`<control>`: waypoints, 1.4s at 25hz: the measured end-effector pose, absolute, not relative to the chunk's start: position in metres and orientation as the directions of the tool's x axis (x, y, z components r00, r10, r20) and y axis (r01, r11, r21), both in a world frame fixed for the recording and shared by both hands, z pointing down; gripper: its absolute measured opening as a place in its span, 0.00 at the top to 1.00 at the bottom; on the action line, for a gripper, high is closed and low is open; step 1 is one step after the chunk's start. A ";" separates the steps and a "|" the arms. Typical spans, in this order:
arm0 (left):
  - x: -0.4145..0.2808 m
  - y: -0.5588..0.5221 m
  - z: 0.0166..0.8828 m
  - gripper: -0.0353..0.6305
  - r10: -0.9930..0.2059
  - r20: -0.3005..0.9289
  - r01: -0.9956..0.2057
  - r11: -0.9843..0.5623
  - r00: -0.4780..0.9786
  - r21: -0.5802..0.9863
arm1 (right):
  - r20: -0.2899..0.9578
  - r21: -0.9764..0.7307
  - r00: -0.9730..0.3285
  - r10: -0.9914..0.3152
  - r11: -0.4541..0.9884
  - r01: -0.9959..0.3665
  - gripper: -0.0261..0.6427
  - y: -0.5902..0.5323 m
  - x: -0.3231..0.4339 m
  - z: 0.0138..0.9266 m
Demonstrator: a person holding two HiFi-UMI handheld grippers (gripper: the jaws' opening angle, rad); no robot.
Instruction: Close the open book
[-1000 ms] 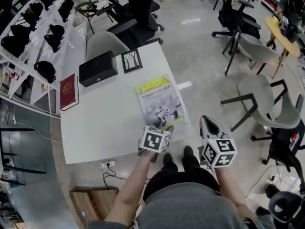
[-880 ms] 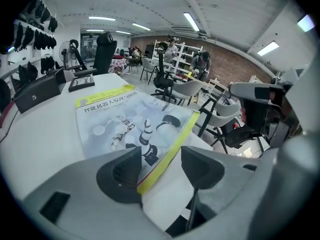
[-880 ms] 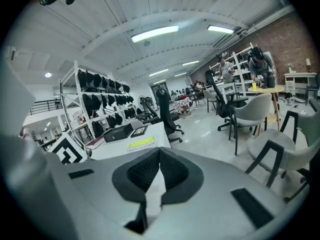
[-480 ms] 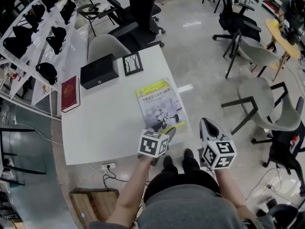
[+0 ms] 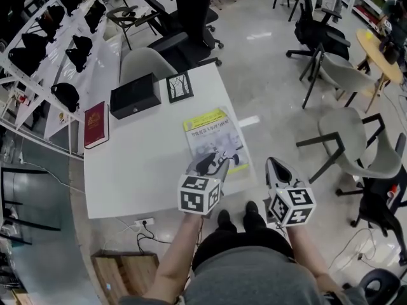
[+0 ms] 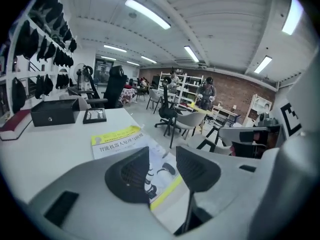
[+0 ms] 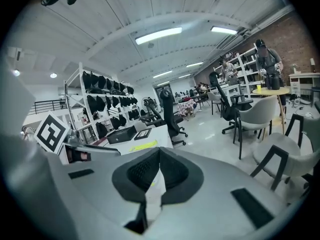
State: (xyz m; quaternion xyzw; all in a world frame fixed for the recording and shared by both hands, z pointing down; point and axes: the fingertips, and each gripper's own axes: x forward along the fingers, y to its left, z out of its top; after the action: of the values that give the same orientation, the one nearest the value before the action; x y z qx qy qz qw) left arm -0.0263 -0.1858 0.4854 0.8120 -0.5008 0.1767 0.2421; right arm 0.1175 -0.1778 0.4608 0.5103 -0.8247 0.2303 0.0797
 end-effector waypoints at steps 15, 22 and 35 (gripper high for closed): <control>-0.063 -0.185 0.439 0.92 -0.872 0.391 -0.955 -0.247 0.293 0.165 | 0.331 -0.292 -0.516 -0.790 0.434 -0.852 0.96 -0.177 0.107 0.445; -0.067 -0.178 0.432 0.94 -0.897 0.351 -0.960 -0.220 0.270 0.175 | 0.307 -0.280 -0.526 -0.793 0.453 -0.847 0.96 -0.176 0.111 0.439; -0.074 -0.162 0.436 0.94 -0.905 0.353 -0.967 -0.182 0.236 0.178 | 0.292 -0.249 -0.548 -0.784 0.491 -0.835 0.96 -0.175 0.112 0.432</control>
State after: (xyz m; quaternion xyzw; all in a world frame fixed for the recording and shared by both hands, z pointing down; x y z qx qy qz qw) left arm -0.0736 -0.1625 0.4358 0.7642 -0.6125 0.0840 0.1836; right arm 0.1123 -0.1748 0.4315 0.4702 -0.8606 0.1829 0.0700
